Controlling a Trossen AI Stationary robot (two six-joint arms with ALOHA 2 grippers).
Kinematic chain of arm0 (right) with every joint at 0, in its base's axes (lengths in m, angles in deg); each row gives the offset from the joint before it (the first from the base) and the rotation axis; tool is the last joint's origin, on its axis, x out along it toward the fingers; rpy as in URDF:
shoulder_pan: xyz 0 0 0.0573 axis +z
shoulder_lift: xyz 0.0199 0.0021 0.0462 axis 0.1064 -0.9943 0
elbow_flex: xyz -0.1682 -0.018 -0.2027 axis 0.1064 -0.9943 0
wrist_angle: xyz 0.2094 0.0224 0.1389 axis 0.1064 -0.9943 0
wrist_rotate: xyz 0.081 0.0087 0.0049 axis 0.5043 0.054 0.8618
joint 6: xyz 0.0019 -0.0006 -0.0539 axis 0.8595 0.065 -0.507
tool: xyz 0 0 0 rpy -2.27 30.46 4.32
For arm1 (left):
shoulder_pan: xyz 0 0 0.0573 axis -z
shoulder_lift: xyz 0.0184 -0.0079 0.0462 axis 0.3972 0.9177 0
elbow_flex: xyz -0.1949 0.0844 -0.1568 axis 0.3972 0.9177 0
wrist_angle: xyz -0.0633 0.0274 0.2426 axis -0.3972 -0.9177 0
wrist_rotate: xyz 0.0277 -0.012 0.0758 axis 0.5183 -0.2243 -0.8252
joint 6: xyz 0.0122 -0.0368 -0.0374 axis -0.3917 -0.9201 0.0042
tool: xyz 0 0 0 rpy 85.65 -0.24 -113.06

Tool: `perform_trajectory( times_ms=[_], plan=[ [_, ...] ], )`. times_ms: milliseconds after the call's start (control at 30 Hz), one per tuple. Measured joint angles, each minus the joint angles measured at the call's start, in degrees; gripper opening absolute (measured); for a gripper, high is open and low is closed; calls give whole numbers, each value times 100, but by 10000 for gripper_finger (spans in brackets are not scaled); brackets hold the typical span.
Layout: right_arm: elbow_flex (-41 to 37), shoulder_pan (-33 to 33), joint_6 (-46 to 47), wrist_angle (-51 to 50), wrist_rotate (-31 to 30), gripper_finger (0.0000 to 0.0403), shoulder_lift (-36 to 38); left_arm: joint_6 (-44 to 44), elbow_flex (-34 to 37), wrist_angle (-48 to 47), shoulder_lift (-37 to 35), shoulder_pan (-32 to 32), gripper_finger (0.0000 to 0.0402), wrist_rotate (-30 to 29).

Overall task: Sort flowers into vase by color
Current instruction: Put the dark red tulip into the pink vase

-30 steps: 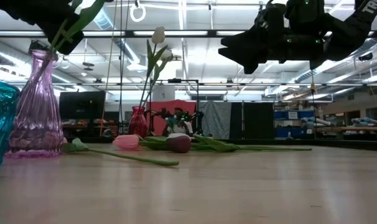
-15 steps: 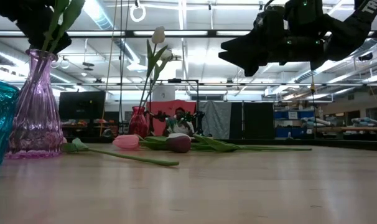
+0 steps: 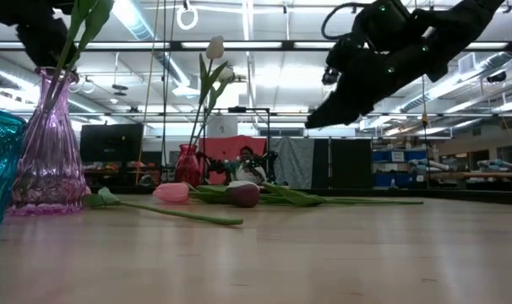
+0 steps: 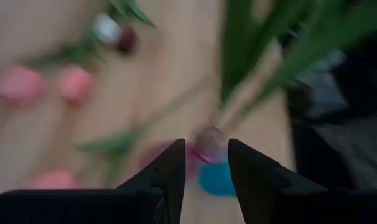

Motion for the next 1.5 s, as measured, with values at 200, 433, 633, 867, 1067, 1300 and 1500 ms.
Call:
perform_trajectory(
  times_ms=[200,433,633,867,1067,1300,1500],
  plan=[
    [-26,255,-325,-859,-375,203,0,633,52,429,-161,-2,126,-874],
    [-26,241,-19,-1585,-877,184,-184,802,498,890,-227,-2,126,-807],
    [72,363,-52,-1562,-767,169,-1114,823,507,1038,-284,0,126,-674],
    [481,429,-315,-1522,-952,164,-1723,666,428,1019,-427,0,126,-489],
    [672,425,-434,-1694,-987,163,-1788,444,426,953,-517,2,126,-252],
    [710,484,-555,-1551,-898,163,-1535,358,426,953,-515,2,126,-163],
    [698,394,-712,-1344,-717,163,-1725,358,424,945,-515,2,126,-159]
  ],
)
